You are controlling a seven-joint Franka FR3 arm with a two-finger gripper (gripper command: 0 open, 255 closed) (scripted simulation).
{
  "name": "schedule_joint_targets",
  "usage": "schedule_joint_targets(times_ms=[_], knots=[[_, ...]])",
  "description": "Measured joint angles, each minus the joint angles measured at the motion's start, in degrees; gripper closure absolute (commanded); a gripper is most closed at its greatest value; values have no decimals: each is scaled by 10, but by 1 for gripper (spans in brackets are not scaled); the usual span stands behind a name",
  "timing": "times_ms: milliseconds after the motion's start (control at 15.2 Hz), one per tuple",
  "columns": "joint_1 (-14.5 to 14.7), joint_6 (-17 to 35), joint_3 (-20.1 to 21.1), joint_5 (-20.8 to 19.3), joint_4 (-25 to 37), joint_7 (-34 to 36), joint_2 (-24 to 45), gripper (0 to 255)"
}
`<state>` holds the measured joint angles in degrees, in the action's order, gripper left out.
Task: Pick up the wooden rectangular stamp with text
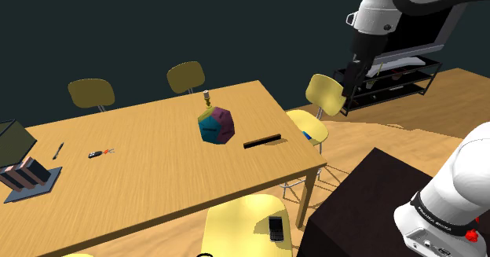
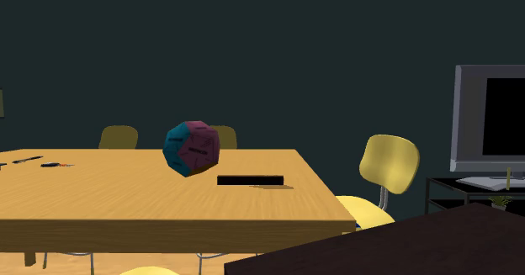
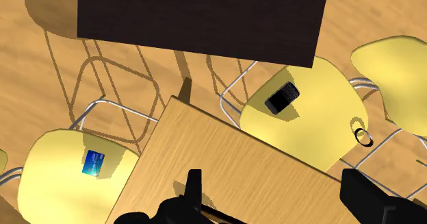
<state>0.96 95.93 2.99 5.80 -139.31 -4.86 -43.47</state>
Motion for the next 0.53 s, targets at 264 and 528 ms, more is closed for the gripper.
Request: schedule_joint_targets(times_ms=[264, 528], knots=[[4, 40, -12, -9, -12, -37, 30, 0], [14, 113, -29, -20, -30, -102, 85, 0]])
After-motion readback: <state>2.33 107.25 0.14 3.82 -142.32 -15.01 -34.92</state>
